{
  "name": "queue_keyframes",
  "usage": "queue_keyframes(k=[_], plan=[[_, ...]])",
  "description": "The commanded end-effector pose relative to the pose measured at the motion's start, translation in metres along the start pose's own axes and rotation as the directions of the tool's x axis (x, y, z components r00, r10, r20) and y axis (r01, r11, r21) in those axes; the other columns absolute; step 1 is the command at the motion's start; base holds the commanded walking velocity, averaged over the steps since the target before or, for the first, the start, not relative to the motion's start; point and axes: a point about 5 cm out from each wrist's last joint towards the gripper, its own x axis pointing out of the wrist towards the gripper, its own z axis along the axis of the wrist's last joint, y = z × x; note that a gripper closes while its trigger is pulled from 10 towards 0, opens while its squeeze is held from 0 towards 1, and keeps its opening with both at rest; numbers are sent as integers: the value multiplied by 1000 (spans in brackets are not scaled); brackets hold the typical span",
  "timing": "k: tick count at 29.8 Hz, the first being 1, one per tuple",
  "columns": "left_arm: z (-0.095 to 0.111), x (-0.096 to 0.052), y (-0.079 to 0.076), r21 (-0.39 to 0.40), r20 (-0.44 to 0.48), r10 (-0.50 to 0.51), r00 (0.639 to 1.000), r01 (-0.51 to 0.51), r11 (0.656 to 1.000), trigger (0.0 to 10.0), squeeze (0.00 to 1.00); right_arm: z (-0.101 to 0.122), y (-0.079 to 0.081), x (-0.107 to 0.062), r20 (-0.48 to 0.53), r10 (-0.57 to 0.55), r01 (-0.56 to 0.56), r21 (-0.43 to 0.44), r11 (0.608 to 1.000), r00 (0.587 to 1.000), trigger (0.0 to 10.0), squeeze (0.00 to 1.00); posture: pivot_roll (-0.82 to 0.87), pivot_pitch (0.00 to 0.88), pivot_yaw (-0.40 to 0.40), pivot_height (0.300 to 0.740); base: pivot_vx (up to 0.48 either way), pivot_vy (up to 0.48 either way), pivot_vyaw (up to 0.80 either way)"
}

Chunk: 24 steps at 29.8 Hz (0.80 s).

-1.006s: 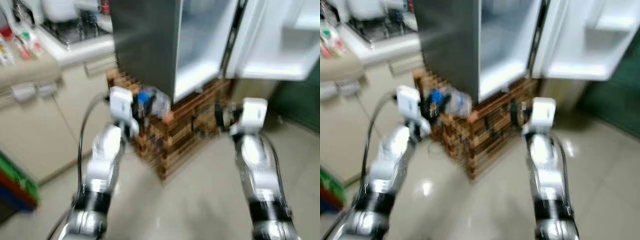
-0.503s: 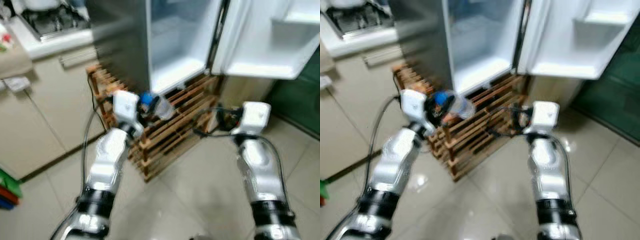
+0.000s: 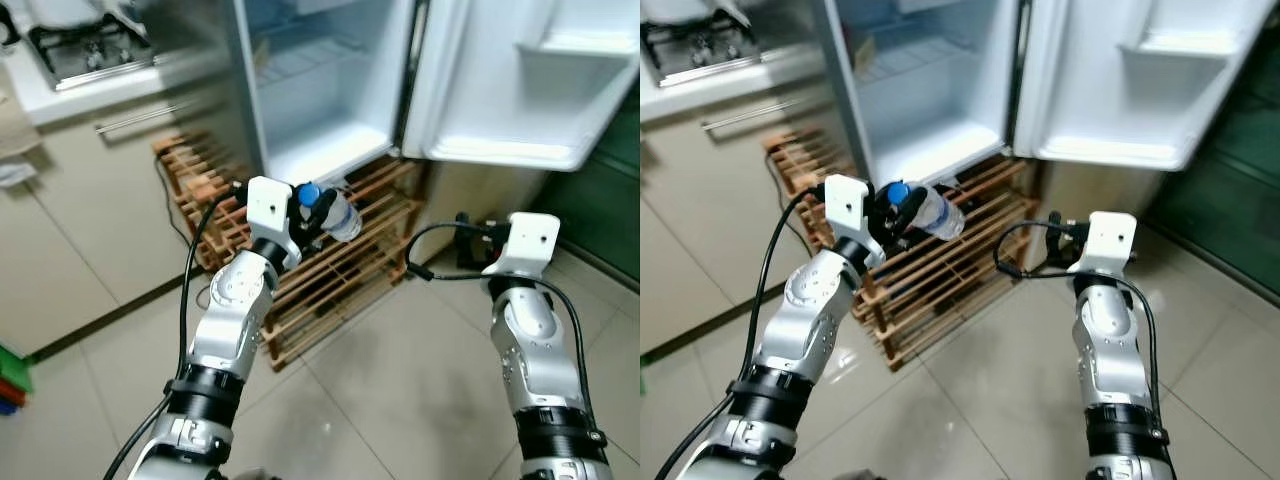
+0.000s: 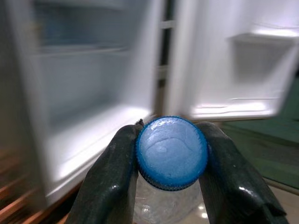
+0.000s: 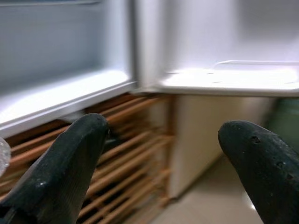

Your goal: Restocking fridge

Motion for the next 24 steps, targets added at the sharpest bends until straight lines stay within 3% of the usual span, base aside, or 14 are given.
queue_keyframes(k=[1,5,13,18,24], plan=[[6,0,5,-10,26,28,999,-28,1000,10000,0,0,5,0,-7,19,-19,-16,1000,1000,10000,0,-96,0,29,740,0,0,688],[9,0,2,20,40,5,999,-6,1000,10000,0,1,5,-3,1,24,-24,-22,999,1000,10000,0,-99,0,32,740,0,0,677],[11,1,-6,72,56,-51,997,47,996,10000,0,3,3,-4,12,22,-22,-32,999,1000,10000,0,-112,0,40,740,403,0,654],[11,2,-8,65,56,-60,997,57,996,10000,0,3,3,-4,11,21,-21,-35,999,1000,10000,0,-114,0,40,740,388,-276,646],[10,2,-9,62,54,-75,996,71,995,10000,0,2,2,-5,12,7,-7,-21,1000,1000,10000,0,-110,0,42,740,369,-302,0]])
